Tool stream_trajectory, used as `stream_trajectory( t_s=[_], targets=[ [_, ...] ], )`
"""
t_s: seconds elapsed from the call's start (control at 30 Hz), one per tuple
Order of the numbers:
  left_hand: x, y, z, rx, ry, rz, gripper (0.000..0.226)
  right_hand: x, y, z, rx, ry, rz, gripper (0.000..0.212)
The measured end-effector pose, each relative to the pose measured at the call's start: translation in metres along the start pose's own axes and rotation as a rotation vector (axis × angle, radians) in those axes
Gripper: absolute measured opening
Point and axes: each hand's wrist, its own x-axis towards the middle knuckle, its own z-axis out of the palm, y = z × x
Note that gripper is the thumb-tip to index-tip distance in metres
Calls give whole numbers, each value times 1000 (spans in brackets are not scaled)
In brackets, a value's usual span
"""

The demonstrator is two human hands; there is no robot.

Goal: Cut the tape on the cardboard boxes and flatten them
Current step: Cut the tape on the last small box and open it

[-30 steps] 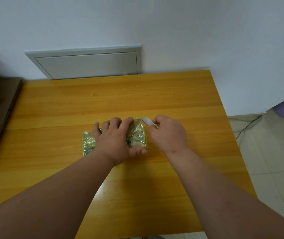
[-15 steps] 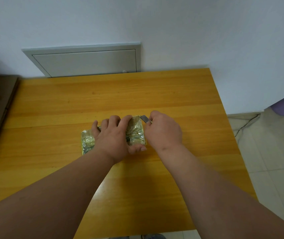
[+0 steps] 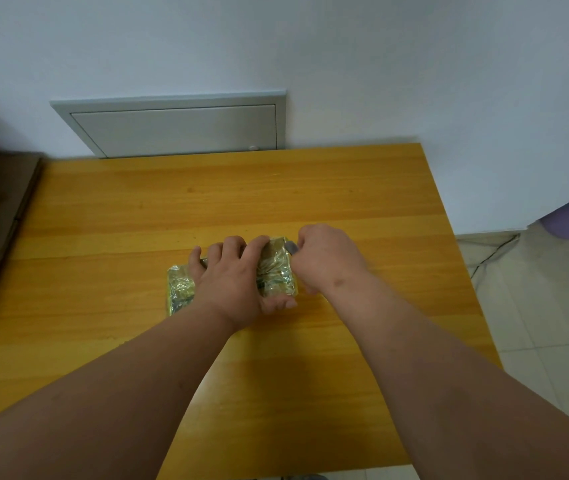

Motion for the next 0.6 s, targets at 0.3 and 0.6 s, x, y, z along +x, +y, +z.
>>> stream_trajectory(
  t_s=[0.3,0.6],
  targets=[
    [2,-3,-1,8,-9,31,131,-4,10,2,-36,-23,-22,11],
    [4,-4,-8,49,0,45,127,-19,23,11,30,-134,19,12]
  ],
)
